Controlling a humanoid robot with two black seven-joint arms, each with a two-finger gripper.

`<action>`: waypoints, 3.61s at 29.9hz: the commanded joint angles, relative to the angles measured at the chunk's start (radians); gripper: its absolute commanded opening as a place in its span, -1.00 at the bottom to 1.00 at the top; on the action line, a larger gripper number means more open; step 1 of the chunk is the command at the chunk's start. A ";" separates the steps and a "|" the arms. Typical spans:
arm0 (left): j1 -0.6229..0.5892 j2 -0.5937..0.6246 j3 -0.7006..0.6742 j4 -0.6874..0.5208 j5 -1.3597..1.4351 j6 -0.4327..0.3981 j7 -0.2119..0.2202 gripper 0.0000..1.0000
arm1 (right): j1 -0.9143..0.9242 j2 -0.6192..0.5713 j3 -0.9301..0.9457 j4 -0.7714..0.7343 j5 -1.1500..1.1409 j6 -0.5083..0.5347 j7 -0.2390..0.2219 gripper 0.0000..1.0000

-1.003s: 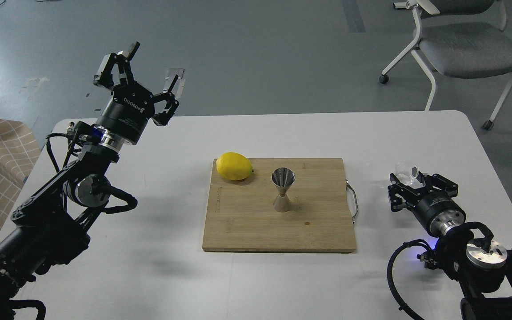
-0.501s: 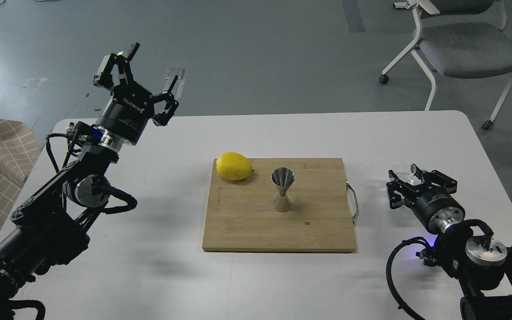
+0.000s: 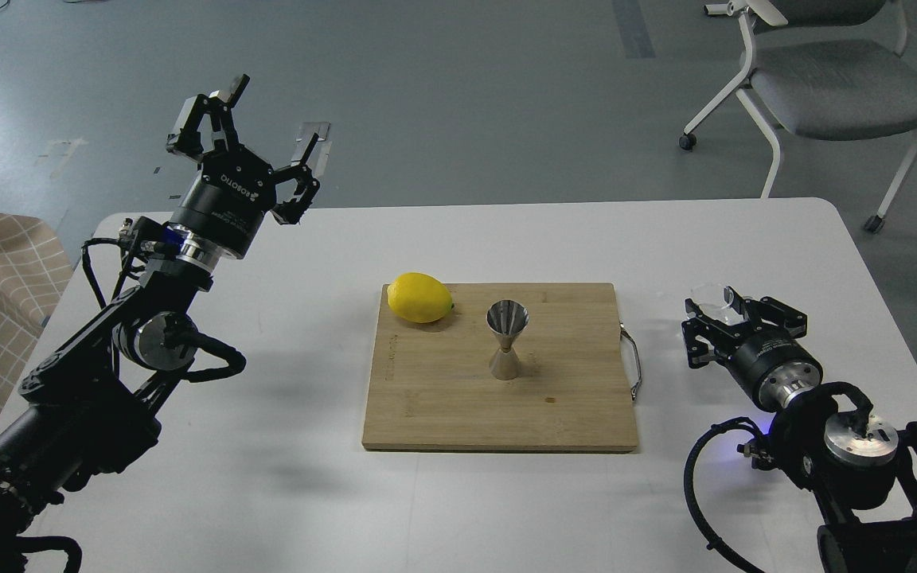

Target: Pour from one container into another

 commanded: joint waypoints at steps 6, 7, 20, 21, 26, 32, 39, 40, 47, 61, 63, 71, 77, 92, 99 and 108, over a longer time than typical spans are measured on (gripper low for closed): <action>0.000 0.000 0.000 0.003 0.002 0.000 0.000 0.96 | -0.002 0.000 -0.017 0.039 -0.071 -0.006 0.035 -0.30; 0.000 -0.001 0.000 0.002 0.002 0.000 0.000 0.95 | -0.002 0.000 -0.021 0.042 -0.074 -0.003 0.039 -0.30; 0.000 0.000 -0.001 0.002 0.002 0.000 0.000 0.96 | -0.004 0.000 -0.044 0.053 -0.073 0.007 0.042 -0.31; 0.000 0.000 -0.001 0.002 0.002 0.000 0.000 0.95 | -0.004 0.000 -0.048 0.056 -0.073 0.007 0.042 -0.31; 0.000 0.002 0.003 0.003 0.002 0.000 0.000 0.96 | -0.004 0.000 -0.057 0.061 -0.073 0.007 0.042 -0.31; 0.000 0.002 0.005 0.003 0.003 0.000 0.000 0.95 | -0.004 0.000 -0.055 0.056 -0.065 0.012 0.042 -0.25; 0.000 0.000 0.005 0.006 0.006 0.000 0.000 0.96 | -0.011 0.000 -0.054 0.053 -0.054 0.075 0.040 0.10; 0.000 0.000 0.003 0.008 0.006 0.000 0.000 0.95 | -0.011 0.000 -0.054 0.052 -0.056 0.075 0.040 0.10; 0.000 0.000 0.003 0.008 0.006 -0.002 0.000 0.95 | -0.013 0.000 -0.054 0.042 -0.054 0.079 0.040 0.10; 0.000 0.003 0.010 0.008 0.012 -0.002 0.000 0.96 | -0.049 0.000 -0.043 -0.014 -0.015 0.147 0.039 0.17; 0.000 0.003 0.008 0.008 0.012 -0.002 0.000 0.96 | -0.053 0.000 -0.041 -0.016 -0.008 0.155 0.039 0.18; 0.000 0.006 0.010 0.008 0.014 -0.002 0.000 0.96 | -0.059 0.000 -0.041 -0.028 -0.004 0.173 0.039 0.24; 0.000 0.006 0.008 0.008 0.014 0.000 0.000 0.96 | -0.059 0.000 -0.038 -0.024 -0.004 0.178 0.039 0.33; -0.003 0.006 0.008 0.011 0.014 -0.002 0.000 0.95 | -0.062 0.000 -0.043 0.065 -0.004 0.207 0.039 0.92; -0.006 0.006 0.008 0.011 0.017 -0.005 0.000 0.96 | -0.059 0.000 -0.043 0.148 -0.028 0.233 0.034 0.95; -0.009 0.015 0.008 0.005 0.029 -0.014 0.000 0.96 | -0.037 0.000 -0.046 0.165 -0.036 0.380 0.031 0.99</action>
